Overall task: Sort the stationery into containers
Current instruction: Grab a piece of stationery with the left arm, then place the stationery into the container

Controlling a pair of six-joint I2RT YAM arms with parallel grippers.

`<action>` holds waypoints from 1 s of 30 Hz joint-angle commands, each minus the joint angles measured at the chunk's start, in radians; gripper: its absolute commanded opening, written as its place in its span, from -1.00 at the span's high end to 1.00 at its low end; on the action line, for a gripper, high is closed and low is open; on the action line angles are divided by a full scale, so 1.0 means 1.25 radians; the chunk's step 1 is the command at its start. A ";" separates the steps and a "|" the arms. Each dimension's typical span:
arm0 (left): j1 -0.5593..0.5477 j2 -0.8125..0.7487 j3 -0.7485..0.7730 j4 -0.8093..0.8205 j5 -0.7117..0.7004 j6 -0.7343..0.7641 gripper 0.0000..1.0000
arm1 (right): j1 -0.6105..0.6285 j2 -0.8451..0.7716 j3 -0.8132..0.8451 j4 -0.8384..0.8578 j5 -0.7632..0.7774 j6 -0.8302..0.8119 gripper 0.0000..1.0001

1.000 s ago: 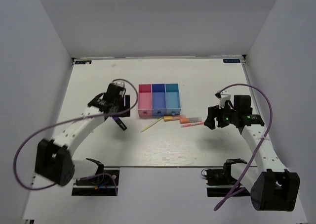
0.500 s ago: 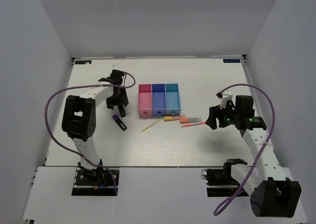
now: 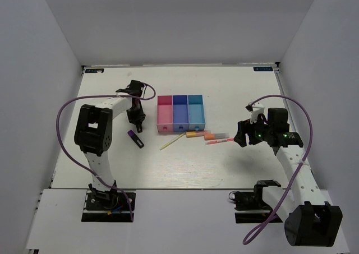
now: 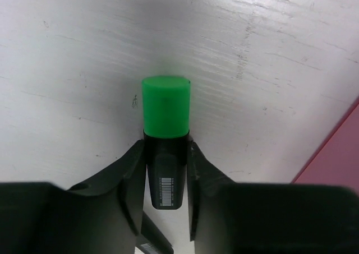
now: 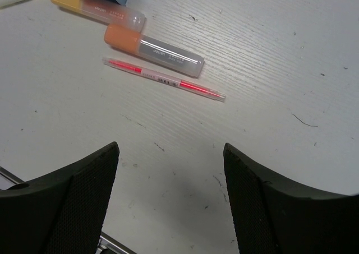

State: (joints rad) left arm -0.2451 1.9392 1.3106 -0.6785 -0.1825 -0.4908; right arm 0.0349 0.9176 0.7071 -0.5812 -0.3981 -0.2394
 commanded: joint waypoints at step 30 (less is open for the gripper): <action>-0.211 -0.053 0.268 -0.062 0.005 0.040 0.38 | 0.002 -0.016 0.027 0.006 0.006 0.009 0.88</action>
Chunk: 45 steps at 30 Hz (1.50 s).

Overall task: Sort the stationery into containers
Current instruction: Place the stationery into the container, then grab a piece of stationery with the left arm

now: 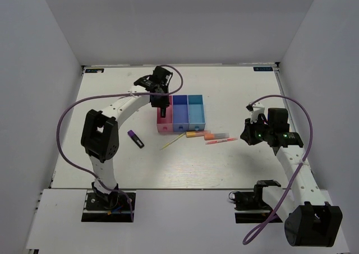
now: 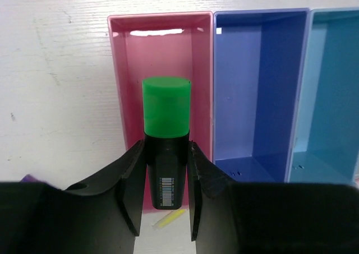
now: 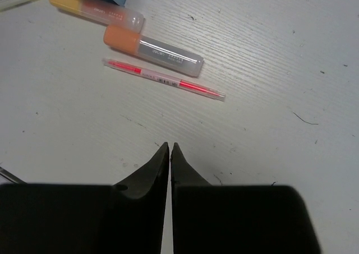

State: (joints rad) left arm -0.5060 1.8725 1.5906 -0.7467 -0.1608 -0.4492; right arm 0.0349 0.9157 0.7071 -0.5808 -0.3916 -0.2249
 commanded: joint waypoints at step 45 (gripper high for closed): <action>0.164 -0.186 -0.500 0.060 -0.059 -0.303 -0.24 | -0.001 0.005 0.030 -0.007 0.003 -0.008 -0.41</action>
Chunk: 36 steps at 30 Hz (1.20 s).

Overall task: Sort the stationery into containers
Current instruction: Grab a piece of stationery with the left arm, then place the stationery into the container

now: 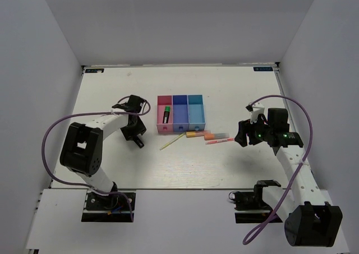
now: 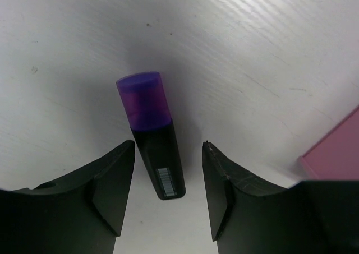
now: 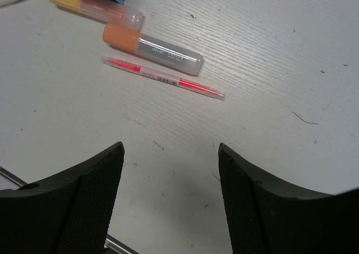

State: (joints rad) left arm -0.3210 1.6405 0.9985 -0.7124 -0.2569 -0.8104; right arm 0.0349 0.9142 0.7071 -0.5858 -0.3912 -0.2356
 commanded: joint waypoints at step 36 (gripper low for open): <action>-0.151 0.115 0.439 0.028 0.035 0.202 0.44 | -0.001 0.001 0.030 -0.003 -0.007 -0.001 -0.20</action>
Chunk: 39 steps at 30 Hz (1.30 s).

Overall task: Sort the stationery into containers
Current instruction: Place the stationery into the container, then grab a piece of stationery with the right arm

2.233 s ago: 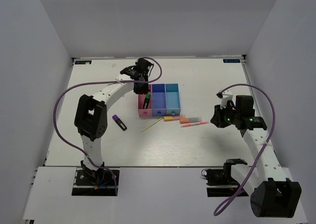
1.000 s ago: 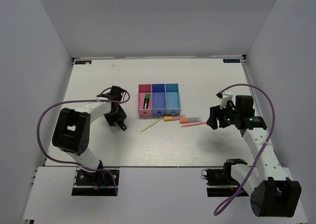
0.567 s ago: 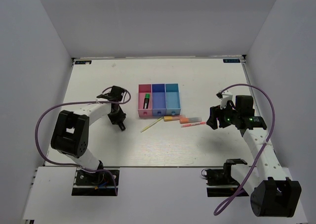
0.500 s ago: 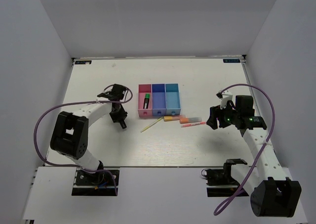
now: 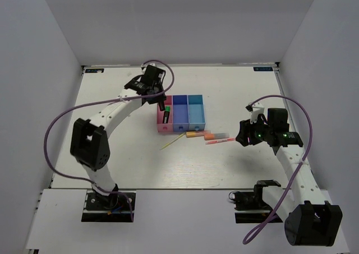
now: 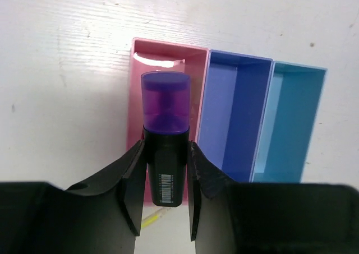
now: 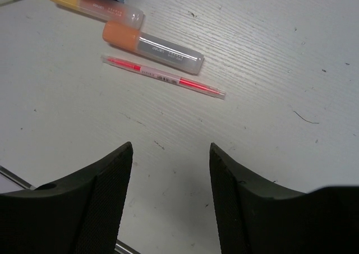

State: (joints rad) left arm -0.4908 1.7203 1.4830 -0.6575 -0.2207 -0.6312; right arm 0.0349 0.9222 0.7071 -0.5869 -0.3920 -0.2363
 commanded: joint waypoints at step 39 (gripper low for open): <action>-0.093 -0.582 -0.539 -0.154 0.071 0.193 -0.83 | 0.005 0.429 0.165 -0.019 -0.407 -0.830 -0.16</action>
State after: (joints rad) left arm -0.6113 1.0393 0.8982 -0.8360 -0.1623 -0.3996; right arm 0.0406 1.4590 0.8669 -0.5766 -0.8005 -1.1893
